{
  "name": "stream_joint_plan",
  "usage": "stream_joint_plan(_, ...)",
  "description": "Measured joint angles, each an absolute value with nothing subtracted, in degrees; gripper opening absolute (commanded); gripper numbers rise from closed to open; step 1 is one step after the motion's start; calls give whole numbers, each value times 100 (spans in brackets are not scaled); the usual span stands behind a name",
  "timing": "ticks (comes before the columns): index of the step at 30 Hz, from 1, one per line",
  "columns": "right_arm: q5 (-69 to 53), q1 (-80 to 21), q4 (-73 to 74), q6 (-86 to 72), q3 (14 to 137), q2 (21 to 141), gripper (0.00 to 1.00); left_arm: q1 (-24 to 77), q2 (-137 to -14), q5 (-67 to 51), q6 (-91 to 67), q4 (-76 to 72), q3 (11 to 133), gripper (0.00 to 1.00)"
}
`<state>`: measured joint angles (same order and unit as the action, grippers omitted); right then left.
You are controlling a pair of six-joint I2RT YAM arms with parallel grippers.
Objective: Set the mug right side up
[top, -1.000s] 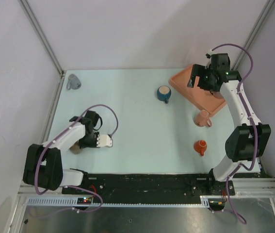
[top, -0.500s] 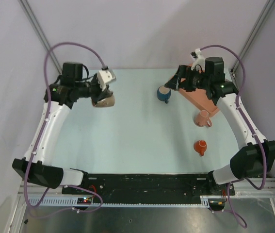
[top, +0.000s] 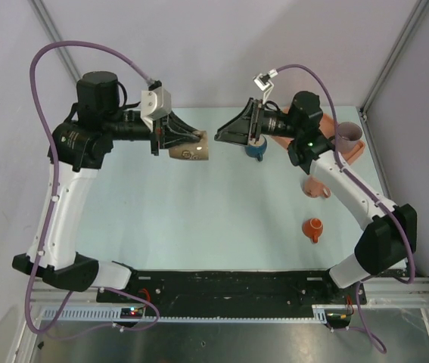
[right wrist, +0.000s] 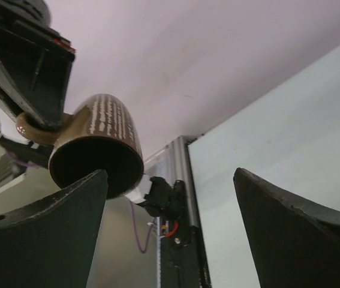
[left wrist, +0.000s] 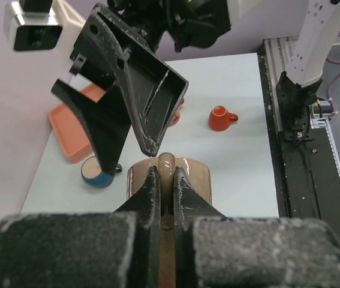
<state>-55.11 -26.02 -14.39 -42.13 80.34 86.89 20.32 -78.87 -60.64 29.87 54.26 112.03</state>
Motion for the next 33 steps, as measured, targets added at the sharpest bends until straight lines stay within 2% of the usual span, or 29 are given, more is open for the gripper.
stream_joint_plan(6,-5736,-2985,-2589,-5059,8034,8965,80,2193,-7887,-6169,2982,5441,11314,0)
stream_joint_plan(8,-5824,-3081,-2875,-5284,8038,9096,71,2239,-7902,-6169,2991,5454,11340,0)
stream_joint_plan(10,-5927,-3205,-3092,-5481,8073,9264,51,2261,-7935,-6167,2993,5461,11393,0)
stream_joint_plan(11,-5961,-3258,-3138,-5540,8099,9338,35,2272,-7953,-6167,2995,5461,11424,0)
stream_joint_plan(13,-6112,-3393,-3212,-5662,8193,9504,11,2287,-7970,-6075,3002,5476,11463,0)
stream_joint_plan(14,-6169,-3452,-3256,-5754,8254,9555,5,2285,-7977,-5977,2995,5551,11472,7)
stream_joint_plan(15,-6215,-3494,-3275,-5734,8315,9572,3,2283,-7985,-5940,2995,5588,11472,19)
stream_joint_plan(17,-6237,-3494,-3245,-5647,8329,9574,1,2290,-7966,-5791,2945,5575,11496,72)
stream_joint_plan(18,-6241,-3476,-3142,-5586,8329,9559,0,2305,-7959,-5712,2982,5533,11491,86)
stream_joint_plan(19,-6213,-3448,-3009,-5489,8329,9539,0,2318,-7953,-5612,2998,5489,11478,93)
stream_joint_plan(21,-6069,-3378,-2379,-5135,8329,9470,0,2364,-7896,-5323,3000,5426,11349,98)
stream_joint_plan(25,-5450,-2954,-746,-4324,8324,9242,0,2377,-7758,-4580,3055,5411,10982,99)
stream_joint_plan(33,-3378,-1094,2252,-2799,8357,9011,0,2377,-7708,-3218,3041,5330,10608,100)
